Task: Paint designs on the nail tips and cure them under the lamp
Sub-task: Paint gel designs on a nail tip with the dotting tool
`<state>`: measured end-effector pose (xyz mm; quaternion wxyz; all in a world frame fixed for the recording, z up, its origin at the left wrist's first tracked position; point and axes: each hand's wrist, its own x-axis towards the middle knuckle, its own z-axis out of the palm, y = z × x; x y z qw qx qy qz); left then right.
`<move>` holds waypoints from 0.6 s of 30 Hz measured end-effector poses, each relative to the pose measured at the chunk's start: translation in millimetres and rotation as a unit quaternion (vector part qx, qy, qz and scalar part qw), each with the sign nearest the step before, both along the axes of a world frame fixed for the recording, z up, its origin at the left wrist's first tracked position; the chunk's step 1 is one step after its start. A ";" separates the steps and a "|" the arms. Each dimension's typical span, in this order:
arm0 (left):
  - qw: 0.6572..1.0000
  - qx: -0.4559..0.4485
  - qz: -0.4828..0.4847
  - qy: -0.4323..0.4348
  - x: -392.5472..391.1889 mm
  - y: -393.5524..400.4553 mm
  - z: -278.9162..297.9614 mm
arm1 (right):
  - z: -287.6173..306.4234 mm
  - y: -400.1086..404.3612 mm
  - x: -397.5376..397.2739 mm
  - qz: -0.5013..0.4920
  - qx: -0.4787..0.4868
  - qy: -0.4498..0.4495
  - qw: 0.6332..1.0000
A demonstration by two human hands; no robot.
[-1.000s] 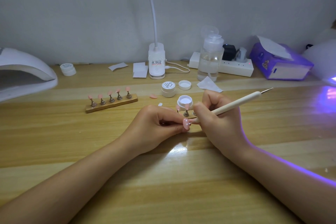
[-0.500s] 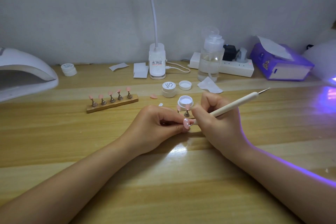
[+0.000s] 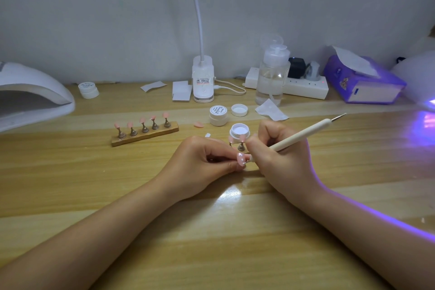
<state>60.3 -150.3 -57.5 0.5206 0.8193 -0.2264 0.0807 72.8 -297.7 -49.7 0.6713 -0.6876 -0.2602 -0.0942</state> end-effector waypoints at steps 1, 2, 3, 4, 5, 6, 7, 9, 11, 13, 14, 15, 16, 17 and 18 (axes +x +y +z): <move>1.000 0.001 -0.001 0.000 0.1 0.0 0.0 | 0.1 0.2 -0.2 -0.001 0.000 -0.001 1.000; 1.000 0.002 0.000 -0.001 0.2 0.0 0.1 | 0.3 0.4 -0.4 -0.002 0.000 -0.003 1.000; 1.000 0.004 0.000 -0.003 0.3 0.0 0.1 | 0.3 0.6 -0.4 -0.001 0.001 -0.004 1.000; 1.000 0.006 0.001 -0.005 0.4 0.2 0.1 | 0.2 0.7 -0.2 -0.001 0.002 -0.003 1.000; 1.000 0.008 0.002 -0.007 0.6 0.2 0.2 | 0.3 0.8 -0.1 -0.001 0.001 -0.003 1.000; 1.000 0.009 0.003 -0.009 0.5 0.2 0.2 | 0.3 0.8 0.0 -0.003 -0.001 -0.004 1.000; 1.000 0.008 0.003 -0.010 0.3 0.3 0.1 | 0.1 0.7 0.1 -0.006 -0.003 -0.004 1.000; 1.000 0.005 0.002 -0.010 0.3 0.3 0.1 | 0.3 0.4 -0.2 -0.008 -0.007 -0.005 1.000; 1.000 0.008 0.002 -0.012 0.6 0.3 0.0 | 0.1 0.6 -0.4 -0.010 -0.010 -0.008 1.000; 1.000 0.009 0.002 -0.012 1.1 0.2 -0.2 | -0.8 0.4 0.2 -0.010 -0.010 -0.011 1.000; 1.000 0.008 0.002 -0.011 1.2 0.1 -0.2 | -1.1 0.2 0.4 -0.008 -0.012 -0.012 1.000; 1.000 0.007 0.002 -0.011 1.3 0.2 -0.3 | -1.5 0.2 0.9 -0.007 -0.012 -0.012 1.000; 1.000 0.006 0.002 -0.010 1.3 0.2 -0.4 | -2.1 0.1 1.3 -0.007 -0.013 -0.011 1.000; 1.000 0.006 0.002 -0.011 1.2 0.3 -0.4 | -2.6 -0.1 1.7 -0.008 -0.013 -0.011 1.000; 1.000 0.006 0.002 -0.012 1.2 0.2 -0.3 | -2.9 -0.1 1.9 -0.010 -0.013 -0.011 1.000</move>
